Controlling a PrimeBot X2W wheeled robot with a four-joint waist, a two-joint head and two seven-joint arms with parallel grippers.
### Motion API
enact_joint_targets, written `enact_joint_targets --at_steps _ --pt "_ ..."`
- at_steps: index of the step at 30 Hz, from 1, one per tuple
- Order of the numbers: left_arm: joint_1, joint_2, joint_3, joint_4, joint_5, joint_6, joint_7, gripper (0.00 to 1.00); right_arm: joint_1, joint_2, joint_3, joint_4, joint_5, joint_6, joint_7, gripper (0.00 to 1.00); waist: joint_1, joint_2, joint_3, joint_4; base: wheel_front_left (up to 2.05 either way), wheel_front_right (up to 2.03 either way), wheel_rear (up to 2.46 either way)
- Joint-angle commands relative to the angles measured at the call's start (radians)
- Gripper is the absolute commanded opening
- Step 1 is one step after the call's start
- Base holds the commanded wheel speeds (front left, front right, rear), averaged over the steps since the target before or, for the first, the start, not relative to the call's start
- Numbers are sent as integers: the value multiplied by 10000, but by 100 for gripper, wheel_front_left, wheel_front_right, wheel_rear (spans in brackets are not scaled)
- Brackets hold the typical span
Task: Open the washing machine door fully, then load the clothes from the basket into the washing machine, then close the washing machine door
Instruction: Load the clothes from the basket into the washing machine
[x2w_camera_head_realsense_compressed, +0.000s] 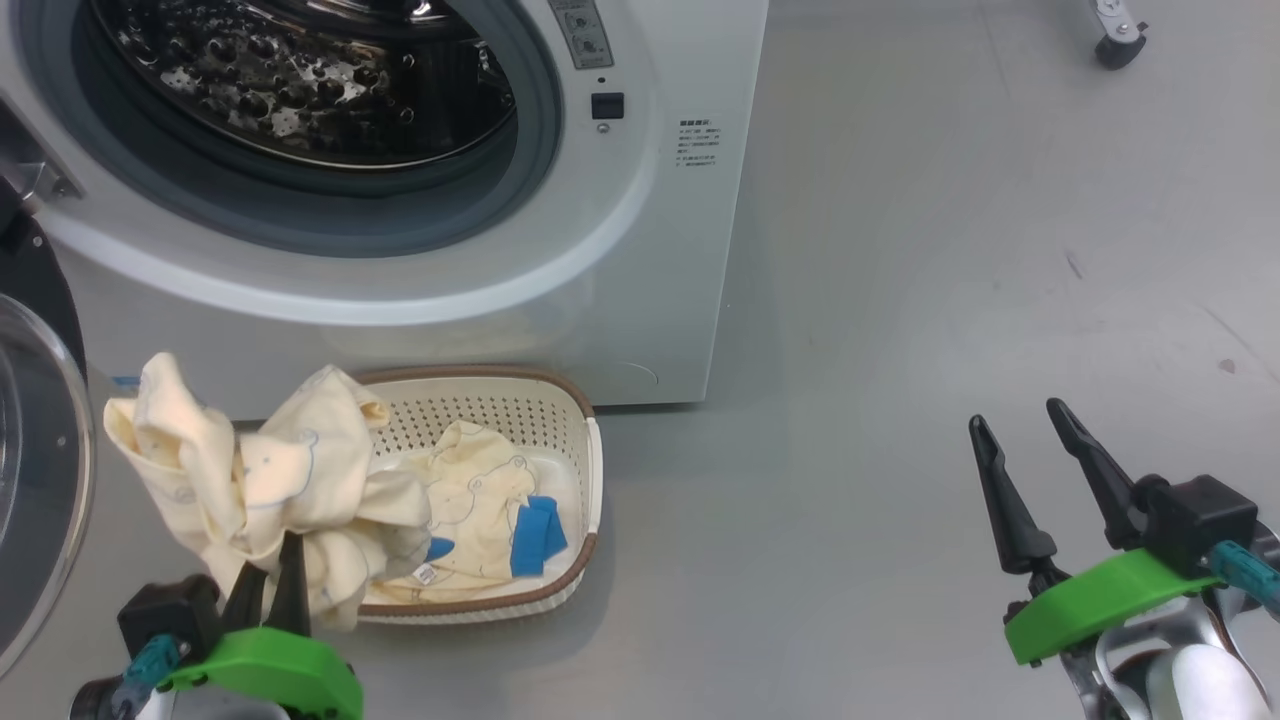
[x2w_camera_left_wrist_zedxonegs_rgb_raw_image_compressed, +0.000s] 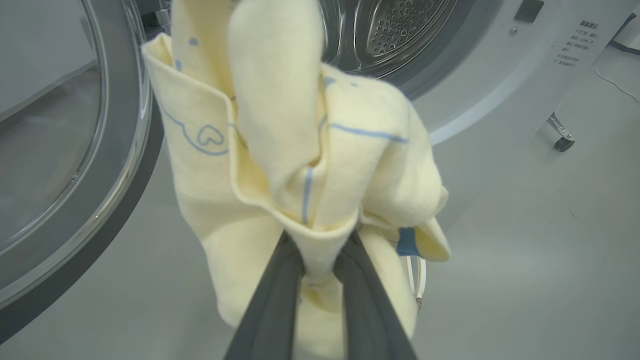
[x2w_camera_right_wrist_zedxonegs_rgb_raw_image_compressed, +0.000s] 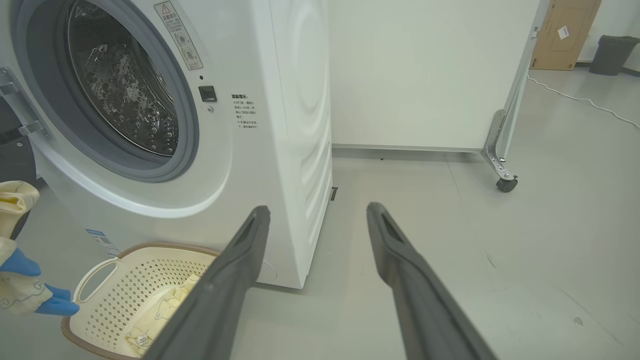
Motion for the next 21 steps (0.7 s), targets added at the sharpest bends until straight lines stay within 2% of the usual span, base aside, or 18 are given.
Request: enact_joint_targets --at_steps 1,12,17,21 --pt "-613 281 365 -288 -176 -26 48 0 -370 -100 231 -319 96 2 -85 100 0 0 128 -52 0 0 0" --pt "-2296 490 482 483 -872 -427 1374 0 -822 -100 317 -411 194 2 -249 100 0 0 1219 -375 0 0 0" --pt "-3684 925 597 1060 -980 -628 2010 0 -1214 -100 447 -318 340 2 -451 100 0 0 1935 -725 0 0 0" --pt "-4848 1320 567 1609 -1133 -950 2839 0 -1517 -100 496 -144 530 2 -680 100 0 0 2490 -1032 0 0 0"
